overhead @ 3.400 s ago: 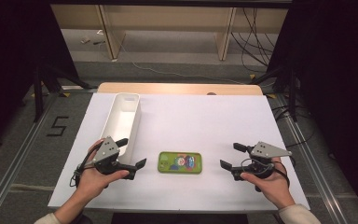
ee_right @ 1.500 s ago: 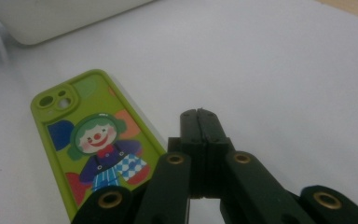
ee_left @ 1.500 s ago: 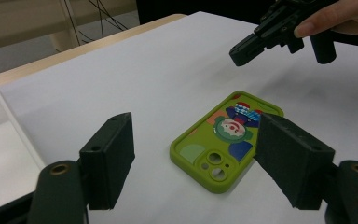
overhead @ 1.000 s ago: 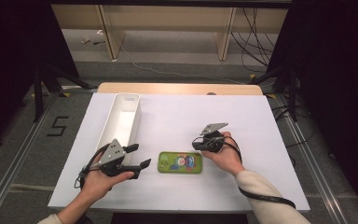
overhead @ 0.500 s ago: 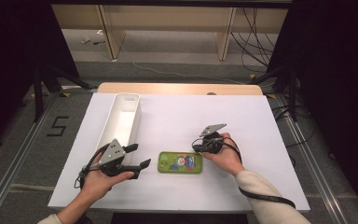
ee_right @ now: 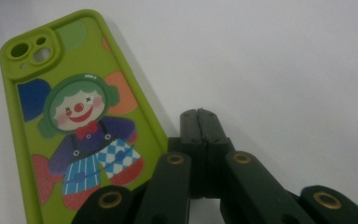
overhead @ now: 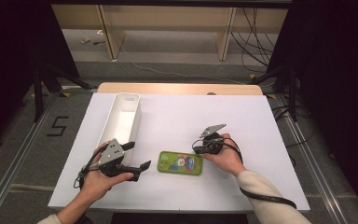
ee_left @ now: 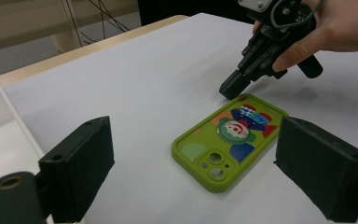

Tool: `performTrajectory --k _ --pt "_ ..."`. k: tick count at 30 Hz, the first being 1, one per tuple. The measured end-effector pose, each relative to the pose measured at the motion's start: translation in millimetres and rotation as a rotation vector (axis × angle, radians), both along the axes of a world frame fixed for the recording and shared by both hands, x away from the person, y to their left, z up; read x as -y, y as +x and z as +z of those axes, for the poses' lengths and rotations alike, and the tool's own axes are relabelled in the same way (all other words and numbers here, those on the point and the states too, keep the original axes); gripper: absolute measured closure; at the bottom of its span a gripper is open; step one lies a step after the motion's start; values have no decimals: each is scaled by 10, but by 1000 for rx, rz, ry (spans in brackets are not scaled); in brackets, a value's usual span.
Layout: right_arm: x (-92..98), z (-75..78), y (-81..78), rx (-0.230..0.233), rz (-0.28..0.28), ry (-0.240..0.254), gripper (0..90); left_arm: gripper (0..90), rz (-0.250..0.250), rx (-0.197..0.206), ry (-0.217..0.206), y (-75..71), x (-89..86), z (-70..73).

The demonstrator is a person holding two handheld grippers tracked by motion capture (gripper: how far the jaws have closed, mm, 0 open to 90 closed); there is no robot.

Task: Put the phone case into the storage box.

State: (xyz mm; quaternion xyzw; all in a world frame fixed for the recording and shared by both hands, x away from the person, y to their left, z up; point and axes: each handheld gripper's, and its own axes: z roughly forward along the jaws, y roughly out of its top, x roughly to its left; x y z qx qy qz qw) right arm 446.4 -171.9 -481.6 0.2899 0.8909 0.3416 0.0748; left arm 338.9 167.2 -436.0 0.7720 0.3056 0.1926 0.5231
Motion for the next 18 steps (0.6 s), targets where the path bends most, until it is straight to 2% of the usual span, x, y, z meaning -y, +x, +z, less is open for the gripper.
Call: performTrajectory --k 8,18 --pt "4 4 -53 -17 24 -25 900 58 4 -1 8 0 0 -3" --pt "-6 49 -242 -32 73 -82 900 52 10 -4 15 -3 -7 -3"
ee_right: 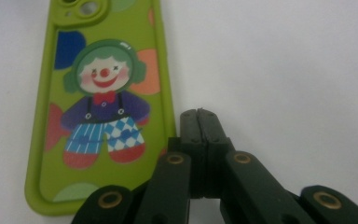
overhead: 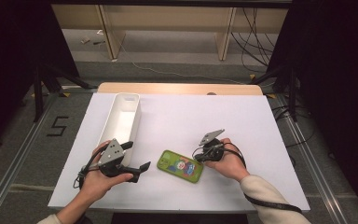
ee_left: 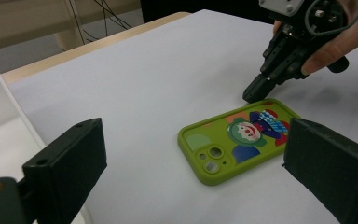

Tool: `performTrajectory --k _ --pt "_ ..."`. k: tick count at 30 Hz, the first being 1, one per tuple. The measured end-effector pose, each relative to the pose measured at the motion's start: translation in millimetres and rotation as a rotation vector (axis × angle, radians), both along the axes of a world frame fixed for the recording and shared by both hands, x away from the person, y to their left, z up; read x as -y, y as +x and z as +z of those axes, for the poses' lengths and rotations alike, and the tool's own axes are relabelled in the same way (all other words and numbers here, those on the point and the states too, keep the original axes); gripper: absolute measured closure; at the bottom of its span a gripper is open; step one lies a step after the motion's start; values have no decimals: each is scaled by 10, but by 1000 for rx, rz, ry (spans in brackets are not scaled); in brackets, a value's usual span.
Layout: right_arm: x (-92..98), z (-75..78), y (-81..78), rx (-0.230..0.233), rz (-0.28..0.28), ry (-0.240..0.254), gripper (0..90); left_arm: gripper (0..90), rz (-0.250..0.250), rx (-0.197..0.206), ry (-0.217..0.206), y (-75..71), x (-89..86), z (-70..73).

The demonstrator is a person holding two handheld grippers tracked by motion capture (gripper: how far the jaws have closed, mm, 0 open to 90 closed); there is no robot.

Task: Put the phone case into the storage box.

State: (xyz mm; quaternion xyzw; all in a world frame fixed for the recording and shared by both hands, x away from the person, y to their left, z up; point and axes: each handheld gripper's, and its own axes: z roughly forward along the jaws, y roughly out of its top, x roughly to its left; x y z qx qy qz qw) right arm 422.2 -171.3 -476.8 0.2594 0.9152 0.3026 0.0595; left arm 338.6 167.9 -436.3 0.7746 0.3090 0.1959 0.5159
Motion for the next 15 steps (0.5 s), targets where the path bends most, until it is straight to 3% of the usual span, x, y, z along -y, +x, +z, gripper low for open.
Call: performTrajectory --k 10,15 --pt "-89 47 -264 -27 48 -60 900 63 -3 -5 -3 -6 -7 -1" --pt "-152 55 -400 -47 67 -66 900 65 -2 -5 0 -2 -9 -2"
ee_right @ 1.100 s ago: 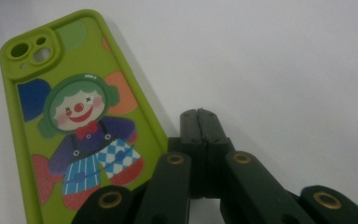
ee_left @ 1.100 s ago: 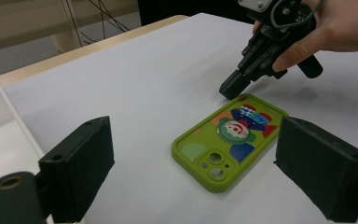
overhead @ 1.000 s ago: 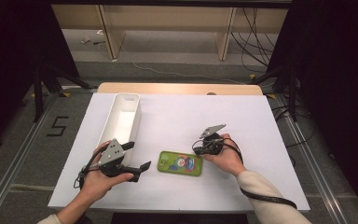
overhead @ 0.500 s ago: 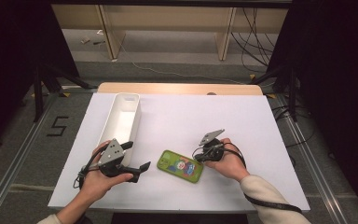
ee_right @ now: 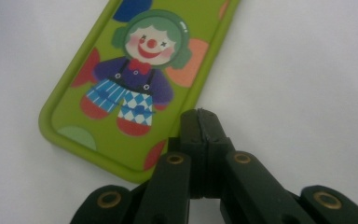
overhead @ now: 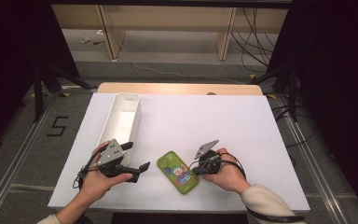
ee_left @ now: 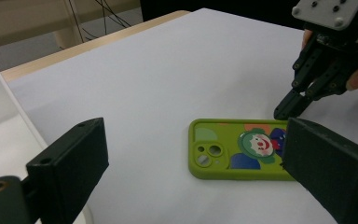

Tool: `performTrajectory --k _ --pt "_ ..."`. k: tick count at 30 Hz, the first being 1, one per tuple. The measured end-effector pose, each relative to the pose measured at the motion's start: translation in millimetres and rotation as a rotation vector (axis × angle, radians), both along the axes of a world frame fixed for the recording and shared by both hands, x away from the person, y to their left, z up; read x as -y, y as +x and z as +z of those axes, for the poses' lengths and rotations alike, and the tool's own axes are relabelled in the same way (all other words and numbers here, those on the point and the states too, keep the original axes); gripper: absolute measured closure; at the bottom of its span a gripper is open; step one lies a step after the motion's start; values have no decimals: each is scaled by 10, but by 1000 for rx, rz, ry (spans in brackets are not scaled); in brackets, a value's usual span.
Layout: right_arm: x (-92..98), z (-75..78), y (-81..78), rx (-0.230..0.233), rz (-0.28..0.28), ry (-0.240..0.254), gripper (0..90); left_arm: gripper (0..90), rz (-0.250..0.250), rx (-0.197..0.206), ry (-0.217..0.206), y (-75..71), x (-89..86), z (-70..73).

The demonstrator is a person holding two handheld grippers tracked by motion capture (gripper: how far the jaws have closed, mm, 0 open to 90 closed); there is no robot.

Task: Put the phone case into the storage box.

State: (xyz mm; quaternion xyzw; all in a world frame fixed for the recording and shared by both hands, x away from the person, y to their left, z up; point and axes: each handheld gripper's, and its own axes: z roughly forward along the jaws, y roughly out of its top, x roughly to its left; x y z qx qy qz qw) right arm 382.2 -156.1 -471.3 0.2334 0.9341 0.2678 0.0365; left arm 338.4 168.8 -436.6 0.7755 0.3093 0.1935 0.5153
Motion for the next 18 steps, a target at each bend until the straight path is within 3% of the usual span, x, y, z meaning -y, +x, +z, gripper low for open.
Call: performTrajectory --k 18 --pt "-233 -36 -174 -57 64 58 900 79 1 -4 -2 1 4 -2"
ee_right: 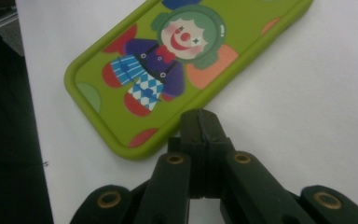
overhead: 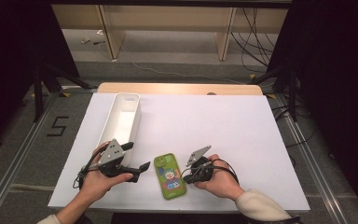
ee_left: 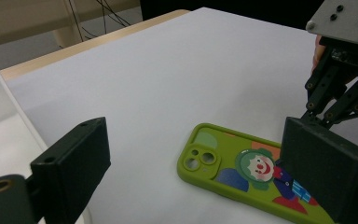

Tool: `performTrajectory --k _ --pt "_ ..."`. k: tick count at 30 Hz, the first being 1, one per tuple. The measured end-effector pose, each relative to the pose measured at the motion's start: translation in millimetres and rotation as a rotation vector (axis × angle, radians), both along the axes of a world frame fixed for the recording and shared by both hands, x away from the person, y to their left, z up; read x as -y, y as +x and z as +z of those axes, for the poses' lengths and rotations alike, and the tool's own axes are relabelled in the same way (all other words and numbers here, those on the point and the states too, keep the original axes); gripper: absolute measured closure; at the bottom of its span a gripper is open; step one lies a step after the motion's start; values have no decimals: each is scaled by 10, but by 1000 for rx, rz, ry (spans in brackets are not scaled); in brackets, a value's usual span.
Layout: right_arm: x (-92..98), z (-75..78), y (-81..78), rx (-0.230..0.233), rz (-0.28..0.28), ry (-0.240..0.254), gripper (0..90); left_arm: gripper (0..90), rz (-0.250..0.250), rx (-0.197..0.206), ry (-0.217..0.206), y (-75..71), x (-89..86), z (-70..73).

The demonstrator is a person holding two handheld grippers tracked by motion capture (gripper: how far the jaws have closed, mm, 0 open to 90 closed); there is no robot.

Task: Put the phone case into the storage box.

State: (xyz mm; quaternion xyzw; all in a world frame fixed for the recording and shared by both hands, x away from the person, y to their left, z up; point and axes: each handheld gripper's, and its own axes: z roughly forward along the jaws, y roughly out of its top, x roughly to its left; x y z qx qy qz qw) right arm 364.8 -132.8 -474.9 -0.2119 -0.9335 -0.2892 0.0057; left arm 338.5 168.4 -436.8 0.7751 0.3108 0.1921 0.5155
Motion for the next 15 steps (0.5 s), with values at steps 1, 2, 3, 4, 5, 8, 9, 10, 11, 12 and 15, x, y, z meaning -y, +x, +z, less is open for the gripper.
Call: performTrajectory --k 1,2,3,4,5,8,9,10,11,12,15 --pt "-21 -2 -21 -8 5 3 900 79 2 -2 -3 0 -1 -1" --pt "-21 -2 -21 -8 5 3 900 80 2 -2 -3 0 -1 -1" --pt "-44 3 -47 -19 14 1 900 80 2 1 0 1 -4 0" --pt "-56 1 -58 -21 21 8 900 80 1 1 1 1 -5 1" --pt "-67 2 -69 -22 28 11 900 80 2 0 0 0 -5 1" --pt "-96 4 -95 -26 41 26 900 82 4 -2 -3 -1 -6 2" --pt "-106 5 -104 -32 43 34 900 82 4 -2 -3 -1 -6 2" --pt "-114 9 -111 -33 48 34 900 82 5 -2 -2 -2 -6 4" --pt "-124 8 -120 -34 50 37 900 82 5 -2 -2 -2 -6 4" --pt "-135 4 -126 -34 52 39 900 83 4 -1 -2 -3 -5 4" --pt "-144 2 -127 -38 60 43 900 84 3 -3 -3 -2 -4 3"
